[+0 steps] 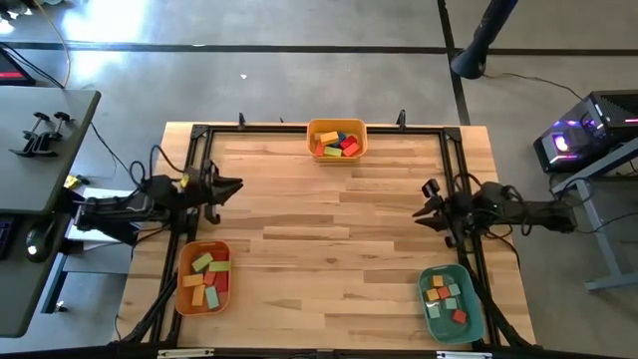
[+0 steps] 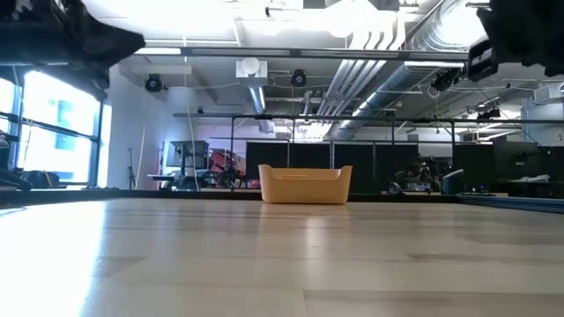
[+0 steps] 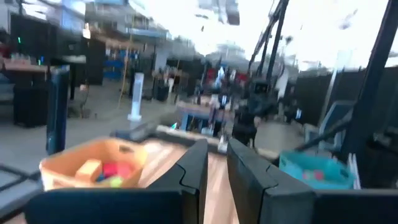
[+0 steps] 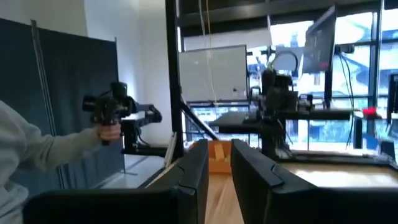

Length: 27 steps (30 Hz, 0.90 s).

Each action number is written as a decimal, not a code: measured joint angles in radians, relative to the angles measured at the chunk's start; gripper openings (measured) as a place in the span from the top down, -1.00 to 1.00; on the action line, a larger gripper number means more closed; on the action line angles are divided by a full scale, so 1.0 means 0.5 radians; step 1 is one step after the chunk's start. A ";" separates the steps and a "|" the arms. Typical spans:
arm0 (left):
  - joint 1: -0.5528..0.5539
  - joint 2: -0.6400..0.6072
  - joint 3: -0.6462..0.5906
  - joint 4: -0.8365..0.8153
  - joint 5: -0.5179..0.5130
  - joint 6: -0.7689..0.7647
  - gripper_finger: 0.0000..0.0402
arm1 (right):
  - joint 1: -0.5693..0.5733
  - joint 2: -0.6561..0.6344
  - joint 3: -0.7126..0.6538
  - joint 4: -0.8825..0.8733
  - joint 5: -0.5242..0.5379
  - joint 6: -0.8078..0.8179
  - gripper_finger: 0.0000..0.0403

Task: Sort blocks by size
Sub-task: Return to Home Position

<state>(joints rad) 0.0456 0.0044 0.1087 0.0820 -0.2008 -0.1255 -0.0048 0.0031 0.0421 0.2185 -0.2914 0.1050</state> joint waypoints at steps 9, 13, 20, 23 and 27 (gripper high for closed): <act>-0.002 0.030 0.001 -0.167 0.058 0.029 0.77 | -0.004 0.001 -0.064 -0.045 0.108 0.007 0.70; -0.002 0.030 0.001 -0.167 0.105 0.053 0.77 | -0.005 0.003 -0.064 -0.168 0.282 -0.017 0.70; -0.003 0.029 -0.164 -0.049 0.145 0.105 0.77 | -0.009 0.038 -0.062 -0.409 0.623 0.100 0.70; -0.002 0.039 -0.196 -0.091 0.130 0.170 0.77 | -0.019 0.060 -0.062 -0.408 0.642 0.035 0.70; -0.003 0.063 -0.195 -0.106 0.130 0.154 0.77 | -0.021 0.060 -0.062 -0.407 0.642 -0.152 0.70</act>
<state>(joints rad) 0.0441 0.0358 0.0113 0.0290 -0.1360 -0.0484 -0.0154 0.0330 0.0109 0.0151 0.0296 0.0289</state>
